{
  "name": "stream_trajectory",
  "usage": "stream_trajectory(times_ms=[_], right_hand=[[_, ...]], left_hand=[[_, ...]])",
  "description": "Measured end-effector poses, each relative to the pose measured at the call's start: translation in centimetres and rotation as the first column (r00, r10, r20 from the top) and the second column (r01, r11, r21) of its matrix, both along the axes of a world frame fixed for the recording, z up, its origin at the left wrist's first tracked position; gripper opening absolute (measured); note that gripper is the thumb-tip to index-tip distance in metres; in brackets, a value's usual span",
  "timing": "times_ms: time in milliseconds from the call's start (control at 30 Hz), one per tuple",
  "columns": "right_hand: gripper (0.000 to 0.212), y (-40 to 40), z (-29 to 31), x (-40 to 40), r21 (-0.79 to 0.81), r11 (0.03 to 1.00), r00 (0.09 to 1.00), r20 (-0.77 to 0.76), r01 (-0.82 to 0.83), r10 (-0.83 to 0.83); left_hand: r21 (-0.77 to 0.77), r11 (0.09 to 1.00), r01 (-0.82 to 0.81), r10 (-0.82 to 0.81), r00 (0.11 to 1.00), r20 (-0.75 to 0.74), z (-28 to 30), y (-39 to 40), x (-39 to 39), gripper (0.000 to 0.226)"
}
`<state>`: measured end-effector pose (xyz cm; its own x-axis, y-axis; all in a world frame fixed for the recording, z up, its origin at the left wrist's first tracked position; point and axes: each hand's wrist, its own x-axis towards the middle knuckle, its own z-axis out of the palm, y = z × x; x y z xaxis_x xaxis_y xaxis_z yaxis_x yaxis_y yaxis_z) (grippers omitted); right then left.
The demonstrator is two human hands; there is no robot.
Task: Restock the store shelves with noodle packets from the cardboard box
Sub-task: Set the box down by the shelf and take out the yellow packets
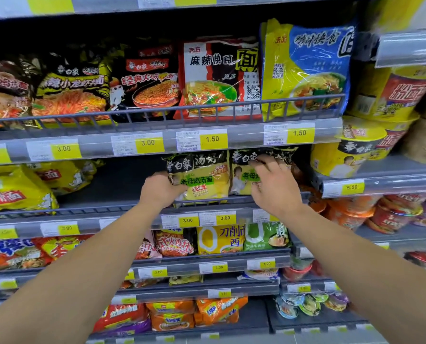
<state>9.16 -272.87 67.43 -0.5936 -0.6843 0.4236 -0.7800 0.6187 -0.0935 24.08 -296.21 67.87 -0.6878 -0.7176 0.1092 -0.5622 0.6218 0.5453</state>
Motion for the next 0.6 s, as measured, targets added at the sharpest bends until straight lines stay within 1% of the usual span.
stream_trajectory(times_ms=[67, 100, 133, 167, 200, 233, 300, 367, 433, 500, 600], right_hand=[[0.057, -0.3, 0.4, 0.0, -0.036, 0.998, 0.999, -0.011, 0.052, -0.052], [0.059, -0.4, 0.7, 0.1, -0.039, 0.996, 0.997, 0.009, 0.078, -0.078], [0.057, -0.6, 1.0, 0.1, -0.039, 0.993, 0.993, 0.043, 0.111, -0.109], [0.047, -0.8, 1.3, 0.1, -0.039, 0.989, 0.987, 0.077, 0.146, -0.142], [0.033, -1.1, 1.7, 0.0, -0.022, 0.983, 0.977, 0.114, 0.184, -0.18], [0.024, -1.3, 2.0, -0.1, 0.014, 0.976, 0.965, 0.148, 0.215, -0.215], [0.027, -1.8, 2.5, -0.6, 0.042, 0.97, 0.958, 0.149, 0.24, -0.243], [0.032, -2.0, 3.0, -1.2, -0.039, 0.971, 0.966, 0.12, 0.237, -0.231], [0.031, -1.9, 3.5, -1.6, -0.106, 0.97, 0.976, 0.057, 0.217, -0.212], [0.032, -1.8, 3.8, -1.9, -0.106, 0.973, 0.979, 0.008, 0.203, -0.204], [0.034, -1.7, 4.1, -2.2, -0.062, 0.972, 0.974, 0.014, 0.226, -0.226]], left_hand=[[0.057, 0.998, -0.015, 0.02, 0.997, -0.078, 0.0, 0.3, 0.0, 0.031], [0.074, 0.997, -0.026, 0.034, 0.994, -0.107, 0.1, 0.5, -0.1, 0.029], [0.081, 0.996, -0.035, 0.045, 0.991, -0.13, 0.1, 0.7, -0.1, 0.029], [0.086, 0.995, -0.041, 0.053, 0.987, -0.151, 0.0, 0.8, -0.1, 0.029], [0.092, 0.995, -0.046, 0.061, 0.984, -0.166, -0.1, 0.9, -0.1, 0.03], [0.104, 0.993, -0.049, 0.067, 0.982, -0.177, -0.3, 0.9, -0.1, 0.029], [0.127, 0.99, -0.053, 0.077, 0.98, -0.186, -0.5, 0.9, -0.2, 0.027], [0.132, 0.99, -0.049, 0.074, 0.979, -0.19, -0.6, 0.9, -0.2, 0.022], [0.136, 0.99, -0.04, 0.066, 0.978, -0.197, -0.6, 0.9, -0.3, 0.017], [0.139, 0.99, -0.039, 0.067, 0.977, -0.204, -0.8, 0.9, -0.3, 0.018], [0.13, 0.99, -0.047, 0.072, 0.977, -0.199, -1.0, 0.9, -0.4, 0.024]])
